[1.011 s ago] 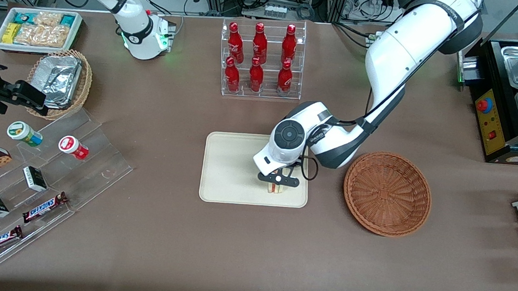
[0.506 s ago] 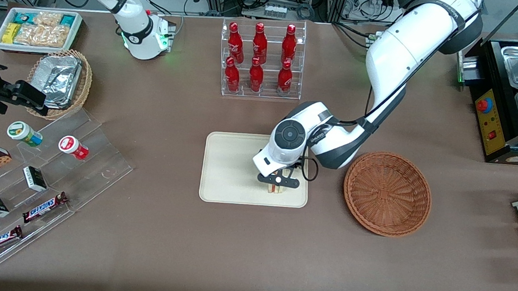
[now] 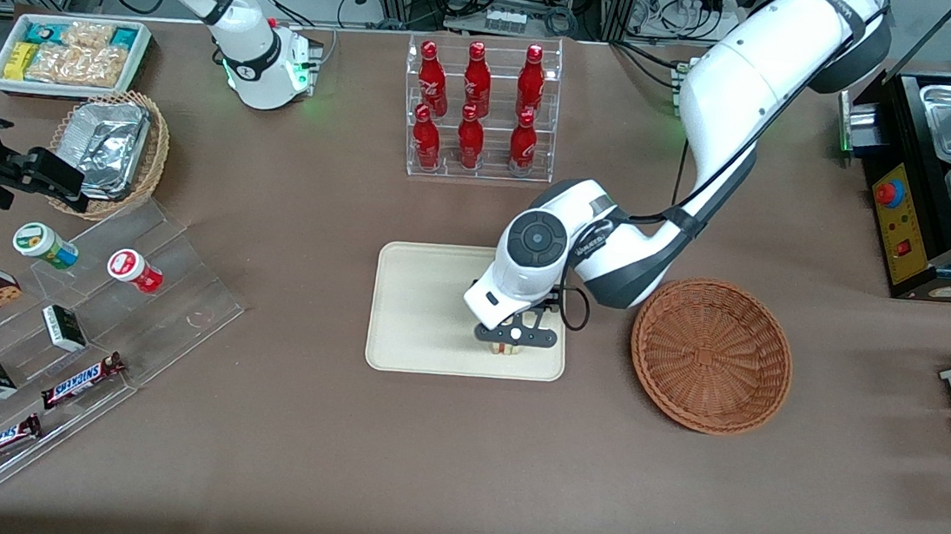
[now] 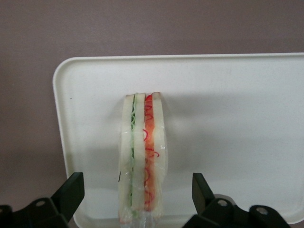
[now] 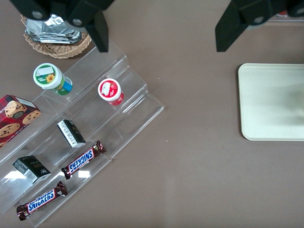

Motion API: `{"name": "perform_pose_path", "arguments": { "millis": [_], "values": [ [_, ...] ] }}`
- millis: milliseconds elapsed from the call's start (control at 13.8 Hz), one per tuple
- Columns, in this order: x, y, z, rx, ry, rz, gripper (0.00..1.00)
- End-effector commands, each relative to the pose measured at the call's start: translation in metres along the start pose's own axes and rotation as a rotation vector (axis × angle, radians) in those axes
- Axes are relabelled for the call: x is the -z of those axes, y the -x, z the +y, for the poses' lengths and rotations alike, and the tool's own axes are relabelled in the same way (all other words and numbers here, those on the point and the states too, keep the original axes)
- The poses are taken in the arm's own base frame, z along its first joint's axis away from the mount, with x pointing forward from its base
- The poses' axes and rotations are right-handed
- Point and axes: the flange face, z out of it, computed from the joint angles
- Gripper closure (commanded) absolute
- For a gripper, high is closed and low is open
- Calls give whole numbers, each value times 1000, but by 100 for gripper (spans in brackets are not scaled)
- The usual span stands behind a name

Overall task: Place sandwich from basket to tray
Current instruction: 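Open the left gripper and raise it off the sandwich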

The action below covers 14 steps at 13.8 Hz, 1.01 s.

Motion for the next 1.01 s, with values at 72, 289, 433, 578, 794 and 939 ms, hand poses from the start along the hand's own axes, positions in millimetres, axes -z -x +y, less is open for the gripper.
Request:
{"name": "perform_pose_path", "arguments": {
  "millis": [72, 289, 433, 578, 794, 939],
  "values": [
    [56, -2, -22, 72, -23, 11, 0],
    [101, -1, -29, 77, -6, 75, 0],
    [122, -11, -53, 109, -30, 96, 0],
    [154, -7, -69, 94, -82, 139, 0],
    [200, -24, -125, 100, -71, 118, 0],
    [224, -35, -168, 111, -78, 102, 0]
  ]
}}
